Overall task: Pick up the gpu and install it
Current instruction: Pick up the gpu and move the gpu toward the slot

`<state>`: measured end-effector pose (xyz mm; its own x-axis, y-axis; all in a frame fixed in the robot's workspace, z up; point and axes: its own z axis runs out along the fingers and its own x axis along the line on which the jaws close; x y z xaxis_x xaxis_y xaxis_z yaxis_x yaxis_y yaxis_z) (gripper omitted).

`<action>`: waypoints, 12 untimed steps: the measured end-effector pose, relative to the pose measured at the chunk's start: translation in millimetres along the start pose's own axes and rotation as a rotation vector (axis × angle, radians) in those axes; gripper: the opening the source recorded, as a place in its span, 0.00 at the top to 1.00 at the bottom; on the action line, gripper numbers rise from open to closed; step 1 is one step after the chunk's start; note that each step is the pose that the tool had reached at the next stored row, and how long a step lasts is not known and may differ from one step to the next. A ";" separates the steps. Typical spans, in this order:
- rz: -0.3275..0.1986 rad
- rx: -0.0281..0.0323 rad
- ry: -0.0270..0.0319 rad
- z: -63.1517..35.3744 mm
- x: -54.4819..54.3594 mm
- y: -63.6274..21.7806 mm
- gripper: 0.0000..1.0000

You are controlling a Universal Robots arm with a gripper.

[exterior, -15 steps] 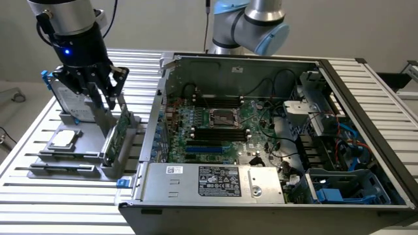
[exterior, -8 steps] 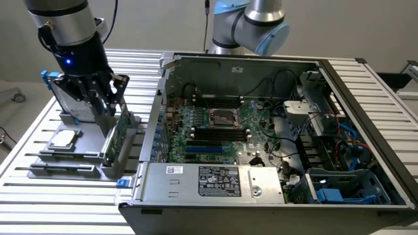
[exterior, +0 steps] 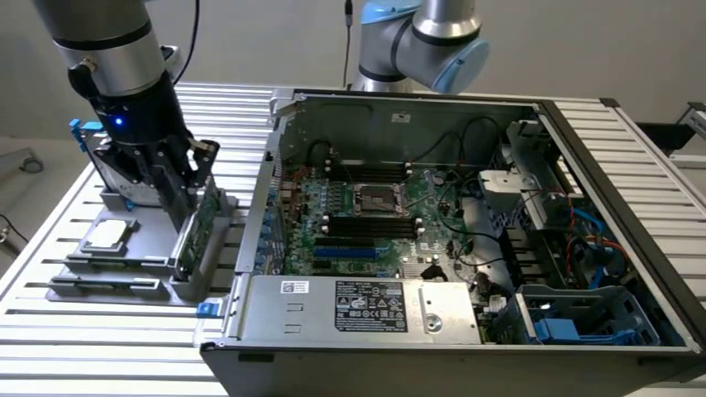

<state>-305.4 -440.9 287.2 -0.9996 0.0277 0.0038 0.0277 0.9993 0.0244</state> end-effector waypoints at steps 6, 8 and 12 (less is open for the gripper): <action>0.000 -0.0001 0.0000 10.9 -0.1 -0.9 0.64; 0.000 0.0001 0.0001 14.5 -0.1 -1.0 0.64; 0.000 0.0000 0.0000 21.7 -0.3 -1.2 0.64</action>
<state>-305.2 -441.6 265.5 -0.9996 0.0276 0.0038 0.0277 0.9993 0.0245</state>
